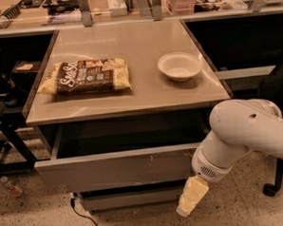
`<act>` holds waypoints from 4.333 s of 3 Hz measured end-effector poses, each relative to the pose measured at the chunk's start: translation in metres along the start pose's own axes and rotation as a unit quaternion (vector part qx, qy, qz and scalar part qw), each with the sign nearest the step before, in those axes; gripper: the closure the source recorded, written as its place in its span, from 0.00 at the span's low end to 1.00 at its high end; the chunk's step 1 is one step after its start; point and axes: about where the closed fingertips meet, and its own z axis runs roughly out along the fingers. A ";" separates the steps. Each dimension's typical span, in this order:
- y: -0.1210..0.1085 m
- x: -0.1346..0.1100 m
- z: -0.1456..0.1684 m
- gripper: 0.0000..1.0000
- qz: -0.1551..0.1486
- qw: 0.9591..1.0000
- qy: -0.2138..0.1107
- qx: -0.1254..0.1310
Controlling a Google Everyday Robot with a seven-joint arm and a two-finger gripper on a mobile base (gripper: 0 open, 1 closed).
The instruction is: Close top drawer
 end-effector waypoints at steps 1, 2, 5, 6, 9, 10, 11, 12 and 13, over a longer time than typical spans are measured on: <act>0.000 0.000 0.000 0.17 0.000 1.000 0.000 0.000; 0.000 0.000 0.000 0.41 0.000 1.000 0.000 0.000; -0.001 -0.010 0.001 1.00 -0.009 1.000 0.000 0.008; -0.014 -0.033 0.005 1.00 -0.017 0.999 -0.004 0.027; -0.038 -0.073 0.022 1.00 -0.023 0.998 -0.009 0.056; -0.038 -0.073 0.022 0.81 -0.023 0.998 -0.009 0.056; -0.038 -0.073 0.022 0.57 -0.023 0.998 -0.009 0.056; -0.038 -0.073 0.022 0.34 -0.023 0.998 -0.009 0.056; -0.038 -0.073 0.022 0.12 -0.023 0.998 -0.009 0.056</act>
Offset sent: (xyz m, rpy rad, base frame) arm 0.0000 0.0000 0.0000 0.0000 0.0000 0.0000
